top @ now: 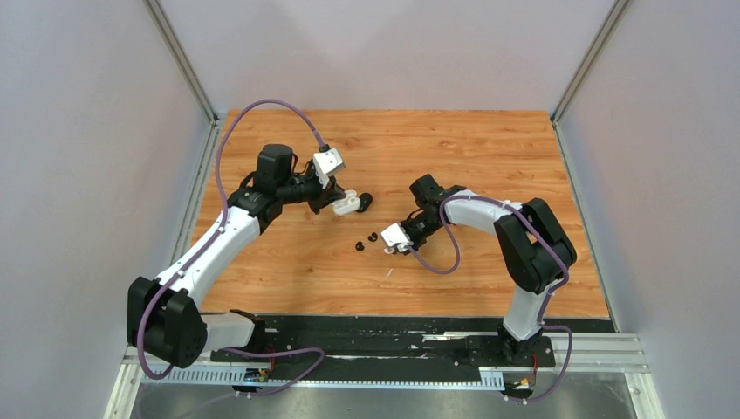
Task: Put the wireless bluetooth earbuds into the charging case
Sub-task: Pick up the earbud from the center of the board.
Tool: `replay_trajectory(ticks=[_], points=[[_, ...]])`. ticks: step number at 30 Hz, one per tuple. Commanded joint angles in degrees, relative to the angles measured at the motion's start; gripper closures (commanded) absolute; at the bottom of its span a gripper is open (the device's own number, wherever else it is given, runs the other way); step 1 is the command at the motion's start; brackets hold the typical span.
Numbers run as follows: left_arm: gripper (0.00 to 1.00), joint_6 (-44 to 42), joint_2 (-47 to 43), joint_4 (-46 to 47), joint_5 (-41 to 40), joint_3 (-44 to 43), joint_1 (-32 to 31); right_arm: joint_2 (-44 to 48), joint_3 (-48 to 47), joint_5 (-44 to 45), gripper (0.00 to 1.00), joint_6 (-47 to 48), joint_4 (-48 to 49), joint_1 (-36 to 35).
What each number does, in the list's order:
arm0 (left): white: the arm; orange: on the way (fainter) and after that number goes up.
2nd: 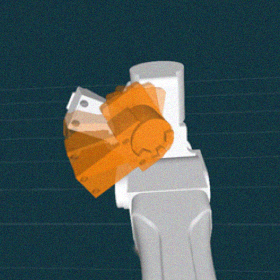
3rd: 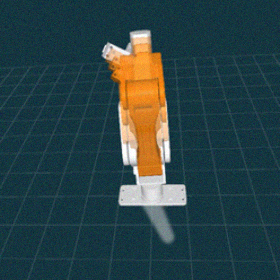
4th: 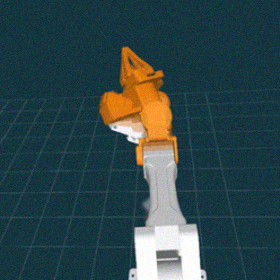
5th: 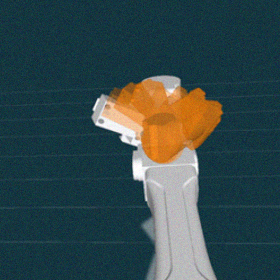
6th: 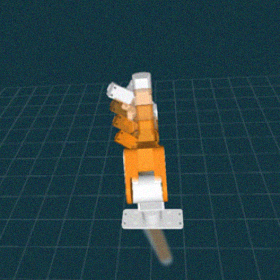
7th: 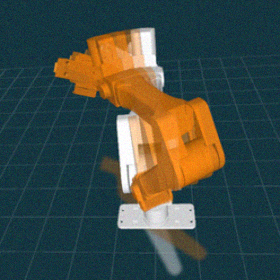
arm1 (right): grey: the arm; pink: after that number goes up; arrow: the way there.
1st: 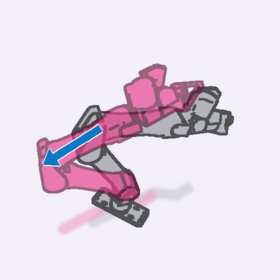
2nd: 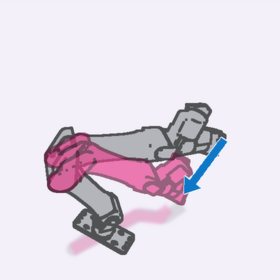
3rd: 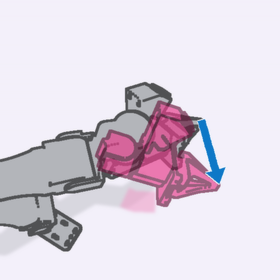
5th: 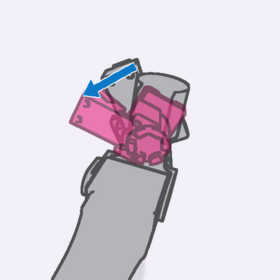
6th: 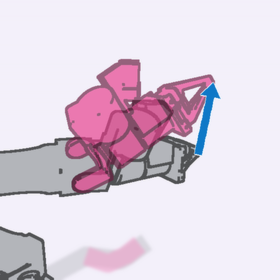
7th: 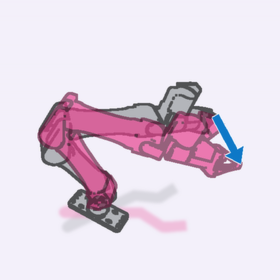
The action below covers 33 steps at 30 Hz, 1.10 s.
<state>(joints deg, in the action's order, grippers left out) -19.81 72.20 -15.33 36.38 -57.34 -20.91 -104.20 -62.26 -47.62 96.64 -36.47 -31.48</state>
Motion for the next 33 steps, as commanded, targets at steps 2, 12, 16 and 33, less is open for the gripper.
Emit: replay_trajectory(ticks=[2, 12, 16, 33], points=[[1.0, 1.1, -1.8, 2.4, 0.9, 0.6, 0.2, -1.3, -2.6, -1.6, 0.7, 1.2, 0.6, -0.7], [1.0, 1.3, -2.0, 1.9, 0.7, 0.8, 0.3, -4.0, -3.4, 1.5, 0.72, 2.7, -1.4, -1.4], [1.0, 1.3, -1.8, 2.0, 0.7, 0.8, 0.3, -4.9, -4.4, 2.0, 0.74, 2.2, -1.7, -1.5], [1.0, 1.9, -1.6, 3.0, 0.8, 1.3, 0.3, -5.2, -8.0, 2.2, 0.76, -0.1, -1.4, -1.5]])
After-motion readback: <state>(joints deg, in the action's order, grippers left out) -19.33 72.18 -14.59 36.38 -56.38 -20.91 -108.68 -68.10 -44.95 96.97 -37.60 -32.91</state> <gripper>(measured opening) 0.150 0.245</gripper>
